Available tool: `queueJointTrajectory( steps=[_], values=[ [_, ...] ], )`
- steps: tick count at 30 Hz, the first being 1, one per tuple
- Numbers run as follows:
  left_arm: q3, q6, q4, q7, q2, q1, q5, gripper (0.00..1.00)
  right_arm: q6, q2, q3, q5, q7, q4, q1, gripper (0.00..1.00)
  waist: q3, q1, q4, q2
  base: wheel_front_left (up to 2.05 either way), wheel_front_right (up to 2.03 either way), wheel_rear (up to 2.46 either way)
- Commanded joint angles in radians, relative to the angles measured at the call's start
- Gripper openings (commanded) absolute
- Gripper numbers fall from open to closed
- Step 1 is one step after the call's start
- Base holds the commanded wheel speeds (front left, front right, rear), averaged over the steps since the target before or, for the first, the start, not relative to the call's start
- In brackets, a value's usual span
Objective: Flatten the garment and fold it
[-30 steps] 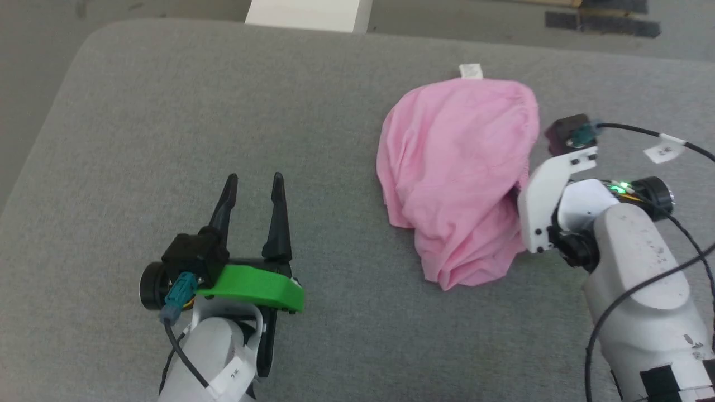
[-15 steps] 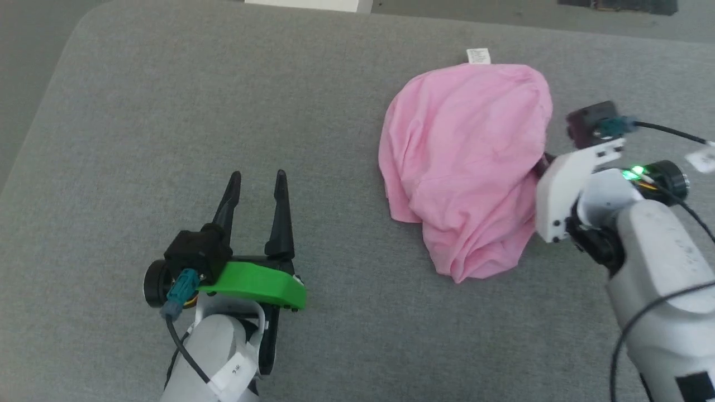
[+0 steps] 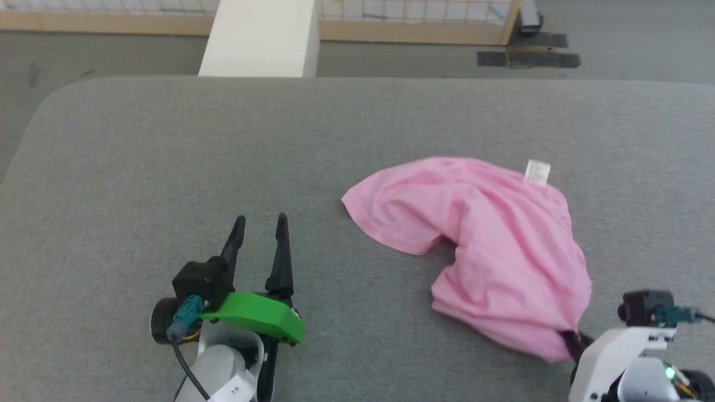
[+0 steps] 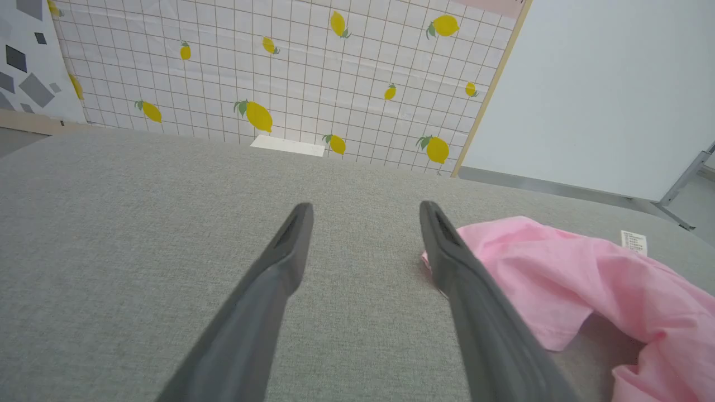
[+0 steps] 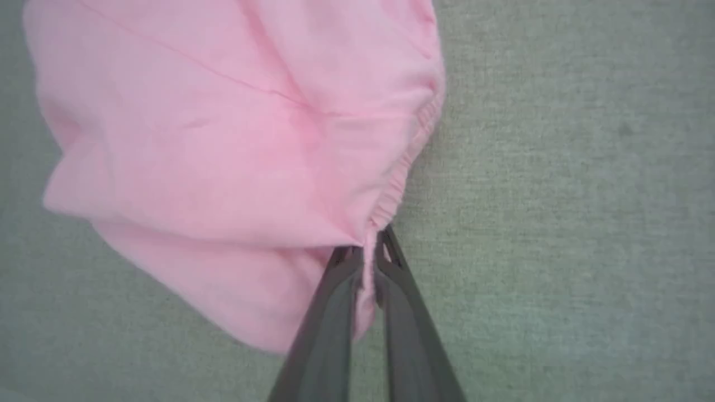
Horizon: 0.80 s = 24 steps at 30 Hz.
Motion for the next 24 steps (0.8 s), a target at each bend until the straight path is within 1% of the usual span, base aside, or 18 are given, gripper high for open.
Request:
queueJointTrajectory(
  steps=[1,2,7,9,11,12,13,15,16,18,20,22,24],
  values=[
    [-0.001,-0.007,0.011,-0.001,-0.004,0.012,-0.017,1.0,-0.001,0.005,0.008,0.012,0.003,-0.019,0.016,0.41,-0.04,0.0,-0.046,-0.0001,0.0,0.0,0.0],
    [-0.003,-0.008,0.02,0.002,-0.004,0.015,-0.023,1.0,-0.001,0.008,0.011,0.017,0.003,-0.026,0.031,1.0,-0.043,0.0,-0.054,-0.0001,0.0,0.0,0.0],
    [-0.01,-0.014,0.046,0.05,-0.004,-0.006,-0.063,1.0,-0.001,0.012,-0.057,0.057,-0.068,-0.065,0.02,1.0,-0.048,0.0,-0.083,-0.0001,0.0,0.0,0.0],
    [-0.019,-0.017,0.06,0.101,-0.004,-0.05,-0.085,1.0,-0.001,0.012,-0.101,0.048,-0.102,-0.084,0.004,1.0,-0.045,0.0,-0.089,-0.0001,0.0,0.0,0.0],
    [-0.041,-0.021,0.094,0.199,-0.004,-0.116,-0.098,1.0,-0.001,0.012,-0.144,0.03,-0.123,-0.101,-0.014,1.0,-0.037,0.0,-0.096,-0.0001,0.0,0.0,0.0],
    [-0.056,-0.017,0.127,0.284,-0.004,-0.161,-0.1,1.0,-0.001,0.012,-0.164,0.021,-0.129,-0.108,-0.024,1.0,-0.031,0.0,-0.1,-0.0001,0.0,0.0,0.0],
    [-0.063,-0.015,0.146,0.334,-0.004,-0.204,-0.101,1.0,-0.001,0.013,-0.175,0.014,-0.132,-0.111,-0.032,1.0,-0.024,0.0,-0.104,-0.0001,0.0,0.0,0.0],
    [-0.08,-0.003,0.207,0.464,-0.002,-0.298,-0.101,1.0,-0.001,0.013,-0.186,0.007,-0.129,-0.114,-0.051,1.0,0.001,0.0,-0.118,-0.0001,0.0,0.0,0.0],
    [-0.096,-0.004,0.245,0.538,0.001,-0.351,-0.096,1.0,-0.001,0.013,-0.186,0.007,-0.128,-0.116,-0.062,1.0,0.015,0.0,-0.127,-0.0001,0.0,0.0,0.0],
    [-0.113,0.004,0.319,0.652,0.011,-0.431,-0.087,1.0,-0.001,0.013,-0.178,0.014,-0.128,-0.117,-0.078,1.0,0.041,0.0,-0.148,-0.0001,0.0,0.0,0.0],
    [-0.139,0.008,0.384,0.738,0.032,-0.499,-0.058,1.0,-0.001,0.013,-0.162,0.026,-0.131,-0.112,-0.092,1.0,0.069,0.0,-0.172,-0.0001,0.0,0.0,0.0],
    [-0.158,0.008,0.434,0.788,0.044,-0.545,-0.039,1.0,-0.001,0.013,-0.147,0.039,-0.136,-0.103,-0.101,1.0,0.094,0.0,-0.191,-0.0001,0.0,0.0,0.0],
    [-0.171,0.006,0.471,0.808,0.049,-0.574,-0.027,1.0,-0.001,0.013,-0.139,0.048,-0.145,-0.09,-0.105,1.0,0.114,0.0,-0.206,-0.0001,0.0,0.0,0.0]
  ],
)
